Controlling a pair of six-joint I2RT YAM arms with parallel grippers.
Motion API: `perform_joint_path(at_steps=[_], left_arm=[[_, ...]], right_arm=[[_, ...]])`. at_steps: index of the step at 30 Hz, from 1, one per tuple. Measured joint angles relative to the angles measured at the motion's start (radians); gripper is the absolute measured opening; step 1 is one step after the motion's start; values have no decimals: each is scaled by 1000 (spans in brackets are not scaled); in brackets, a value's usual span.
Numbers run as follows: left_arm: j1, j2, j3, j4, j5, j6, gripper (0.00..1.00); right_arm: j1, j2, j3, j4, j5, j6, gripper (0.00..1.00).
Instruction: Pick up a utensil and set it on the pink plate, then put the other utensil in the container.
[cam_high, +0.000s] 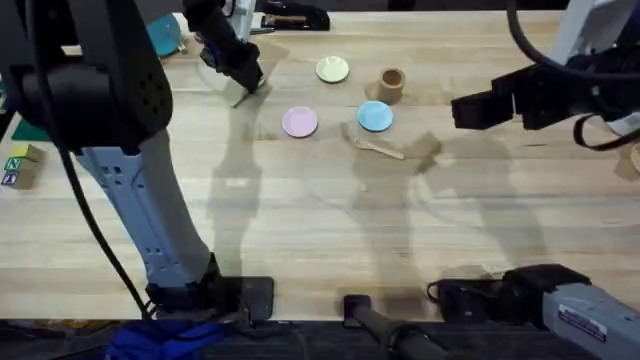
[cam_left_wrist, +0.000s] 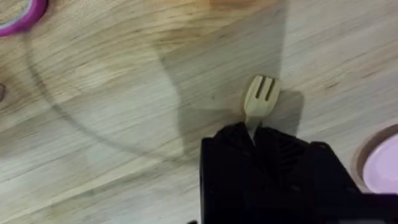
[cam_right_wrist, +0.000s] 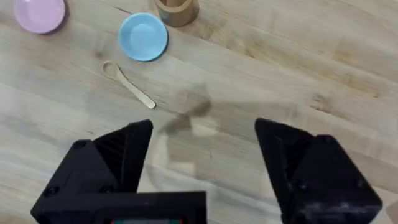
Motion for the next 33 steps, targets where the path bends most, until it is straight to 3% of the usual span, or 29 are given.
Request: perform_joint_path(at_steps=[6, 12, 14, 20, 29, 33], left_arm=[[0, 2, 17, -45, -14, 0, 43], [1, 22, 104, -130, -28, -10, 43], [1, 24, 178, -191, -31, -41, 43], [1, 9, 206, -229, -30, -99, 44], [-1, -162, 198, -267, -30, -147, 44], [-7, -272, 136, -268, -30, -162, 44]], right_arm=[[0, 0, 0, 0, 0, 0, 998], [0, 0, 0, 0, 0, 0, 998], [0, 0, 0, 0, 0, 0, 998], [0, 0, 0, 0, 0, 0, 998], [0, 0, 0, 0, 0, 0, 998], [0, 0, 0, 0, 0, 0, 998]])
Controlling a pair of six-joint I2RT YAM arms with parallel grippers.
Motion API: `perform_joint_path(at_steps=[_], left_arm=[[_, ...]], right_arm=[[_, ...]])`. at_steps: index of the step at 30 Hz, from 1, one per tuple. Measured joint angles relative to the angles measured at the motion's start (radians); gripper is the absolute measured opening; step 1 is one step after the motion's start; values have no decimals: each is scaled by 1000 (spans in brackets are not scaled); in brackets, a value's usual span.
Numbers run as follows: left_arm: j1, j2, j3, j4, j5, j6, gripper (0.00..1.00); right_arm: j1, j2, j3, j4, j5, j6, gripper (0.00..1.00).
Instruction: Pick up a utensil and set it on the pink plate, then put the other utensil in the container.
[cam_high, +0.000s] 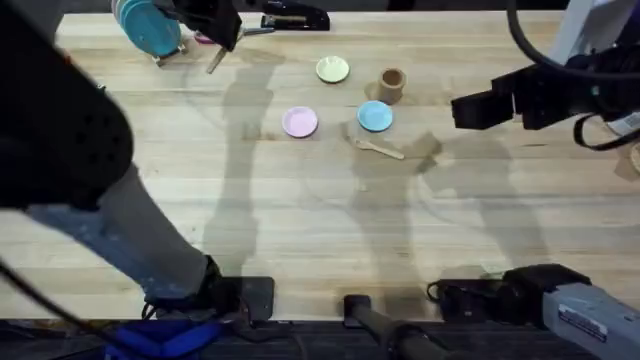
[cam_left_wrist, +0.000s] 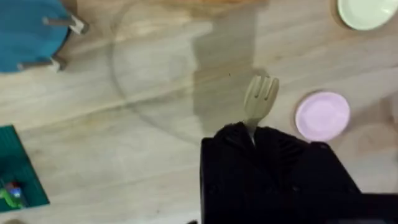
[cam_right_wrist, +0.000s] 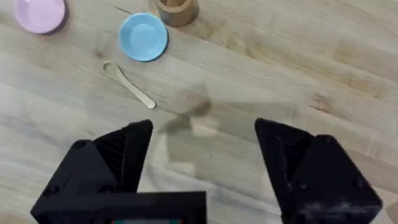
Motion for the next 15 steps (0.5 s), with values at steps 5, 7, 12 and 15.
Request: perform_joint_path(at_steps=[5, 7, 12, 15], left_arm=[[-23, -91, -119, 12, -1, -30, 44], [-44, -104, -155, 10, -6, -59, 44], [-139, -105, -179, 7, -63, -150, 44], [-209, -106, -179, 8, -80, -202, 44]], right_arm=[[0, 0, 0, 0, 0, 0, 998], [0, 0, 0, 0, 0, 0, 998], [0, 0, 0, 0, 0, 0, 998], [0, 0, 0, 0, 0, 0, 997]])
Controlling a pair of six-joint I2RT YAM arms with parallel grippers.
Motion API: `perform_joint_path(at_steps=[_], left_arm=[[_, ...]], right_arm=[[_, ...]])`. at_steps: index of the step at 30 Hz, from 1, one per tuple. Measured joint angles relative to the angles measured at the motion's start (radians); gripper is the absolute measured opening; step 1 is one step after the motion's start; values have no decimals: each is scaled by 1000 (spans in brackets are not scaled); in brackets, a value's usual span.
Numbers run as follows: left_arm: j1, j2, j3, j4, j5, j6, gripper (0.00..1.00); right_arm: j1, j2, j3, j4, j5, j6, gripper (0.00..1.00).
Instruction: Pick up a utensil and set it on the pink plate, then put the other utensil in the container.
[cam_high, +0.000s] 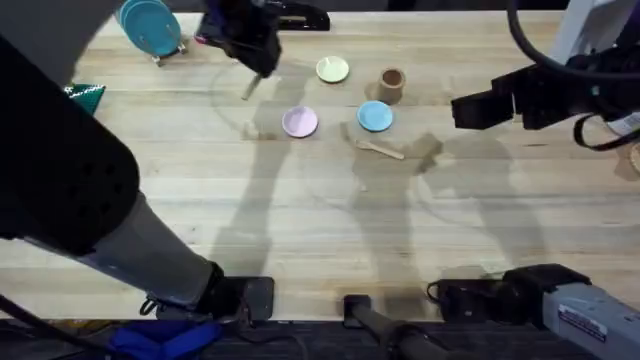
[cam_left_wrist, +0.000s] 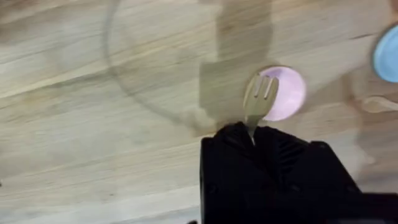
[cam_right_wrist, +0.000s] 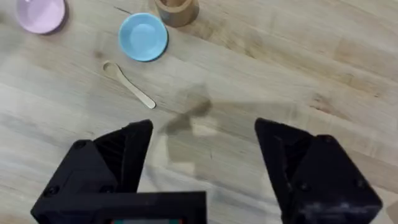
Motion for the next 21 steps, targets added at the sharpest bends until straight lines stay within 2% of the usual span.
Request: perform_joint_path(at_steps=[3, 6, 10, 13, 21], left_arm=[[-49, 0, -1, 0, -2, -57, 44], [-75, 0, -20, 7, -3, -121, 44], [-88, 0, -75, 20, -6, -199, 44], [-95, 0, -127, 74, -10, -246, 44], [-100, 0, -248, 227, 7, -297, 44]], right_arm=[[0, 0, 0, 0, 0, 0, 998], [0, 0, 0, 0, 0, 0, 998], [0, 0, 0, 0, 0, 0, 998], [0, 0, 0, 0, 0, 0, 998], [0, 0, 0, 0, 0, 0, 998]])
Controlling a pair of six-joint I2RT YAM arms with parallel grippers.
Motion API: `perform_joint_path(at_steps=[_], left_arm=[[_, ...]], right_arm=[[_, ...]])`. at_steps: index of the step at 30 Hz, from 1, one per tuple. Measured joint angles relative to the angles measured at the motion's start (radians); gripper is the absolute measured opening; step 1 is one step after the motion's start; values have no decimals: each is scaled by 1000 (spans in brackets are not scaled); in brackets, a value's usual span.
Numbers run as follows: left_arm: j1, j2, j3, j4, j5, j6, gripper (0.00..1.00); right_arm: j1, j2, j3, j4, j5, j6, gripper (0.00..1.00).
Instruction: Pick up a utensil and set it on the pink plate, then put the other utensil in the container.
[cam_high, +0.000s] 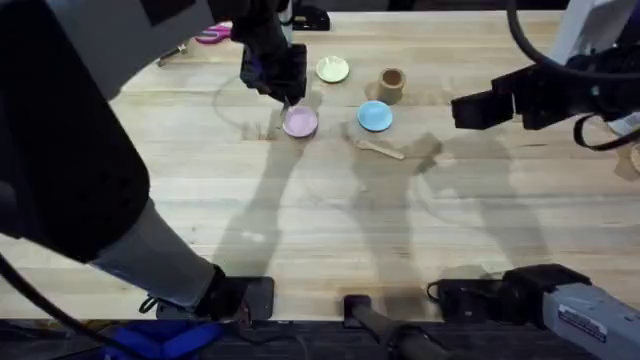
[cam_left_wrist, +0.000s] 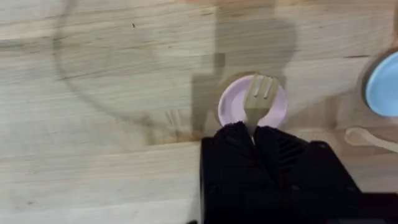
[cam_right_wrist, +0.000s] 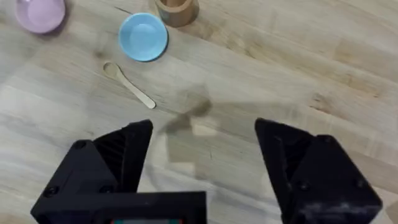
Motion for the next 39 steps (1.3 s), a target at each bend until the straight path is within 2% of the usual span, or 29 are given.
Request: perform_joint_path(at_steps=[6, 15, 36, 39], left_arm=[[0, 0, -73, 91, 16, -21, 44], [0, 0, -163, 164, 29, -54, 43], [-23, 39, -167, 203, 30, -58, 44], [-23, 39, -167, 203, 30, -58, 75]], right_arm=[[0, 0, 0, 0, 0, 0, 998], [0, 0, 0, 0, 0, 0, 998], [0, 0, 0, 0, 0, 0, 997], [0, 0, 0, 0, 0, 0, 998]])
